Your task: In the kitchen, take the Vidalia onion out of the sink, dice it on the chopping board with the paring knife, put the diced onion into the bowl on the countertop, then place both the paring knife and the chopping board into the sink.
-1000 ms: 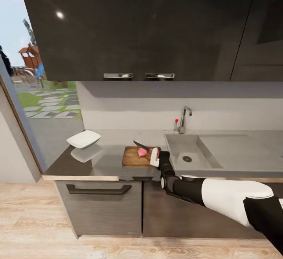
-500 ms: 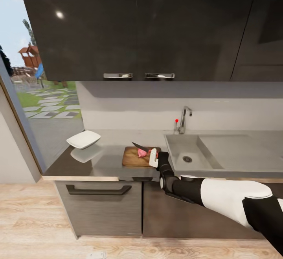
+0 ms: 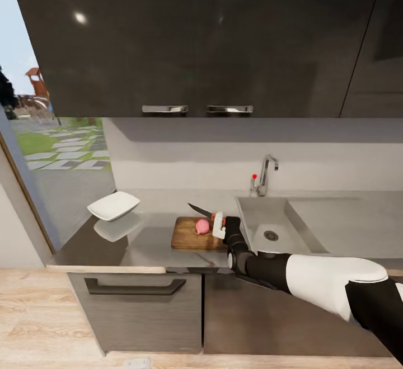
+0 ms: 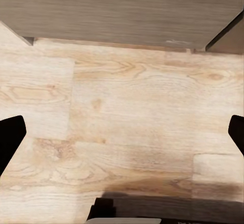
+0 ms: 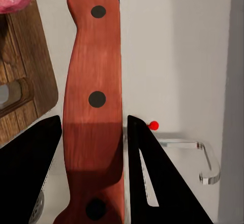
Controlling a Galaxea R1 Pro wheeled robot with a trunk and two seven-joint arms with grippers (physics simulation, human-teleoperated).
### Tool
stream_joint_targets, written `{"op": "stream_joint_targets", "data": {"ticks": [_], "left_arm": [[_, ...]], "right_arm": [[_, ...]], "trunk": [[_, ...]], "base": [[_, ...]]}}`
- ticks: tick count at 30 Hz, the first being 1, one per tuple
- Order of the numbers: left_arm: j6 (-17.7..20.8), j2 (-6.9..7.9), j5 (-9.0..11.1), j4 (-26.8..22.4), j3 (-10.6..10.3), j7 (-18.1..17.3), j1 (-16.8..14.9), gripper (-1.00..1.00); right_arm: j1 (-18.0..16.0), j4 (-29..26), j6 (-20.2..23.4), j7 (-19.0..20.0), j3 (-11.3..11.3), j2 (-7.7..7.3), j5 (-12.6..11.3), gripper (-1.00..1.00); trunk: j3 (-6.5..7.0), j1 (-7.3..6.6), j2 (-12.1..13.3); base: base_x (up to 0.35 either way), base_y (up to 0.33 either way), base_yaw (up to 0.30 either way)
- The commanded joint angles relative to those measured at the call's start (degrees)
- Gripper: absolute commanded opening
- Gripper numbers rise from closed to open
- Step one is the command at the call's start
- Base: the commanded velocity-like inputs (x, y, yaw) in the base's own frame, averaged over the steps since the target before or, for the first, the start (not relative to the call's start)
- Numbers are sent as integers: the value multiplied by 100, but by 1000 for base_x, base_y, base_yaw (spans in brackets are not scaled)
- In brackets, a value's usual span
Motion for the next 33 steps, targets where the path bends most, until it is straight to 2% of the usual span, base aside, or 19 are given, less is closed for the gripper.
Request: {"op": "stream_joint_targets", "data": {"ticks": [1,13,18,33], "left_arm": [[-43,-3,44,27,-21,4,-13,100],[-44,-3,44,27,-21,4,-13,100],[-43,-3,44,27,-21,3,-13,100],[-41,-3,44,27,-21,5,-13,100]], "right_arm": [[-13,-16,23,-29,34,-3,-52,-100],[-13,-16,23,46,34,-3,-60,-100],[-14,-16,23,401,34,-3,-61,-100],[-13,-16,23,466,52,-3,-61,-100]], "trunk": [[-10,2,-9],[-10,2,-9],[-10,2,-9],[-10,2,-9]], "base": [[16,0,0],[2,0,0],[0,0,0],[0,0,0]]}}
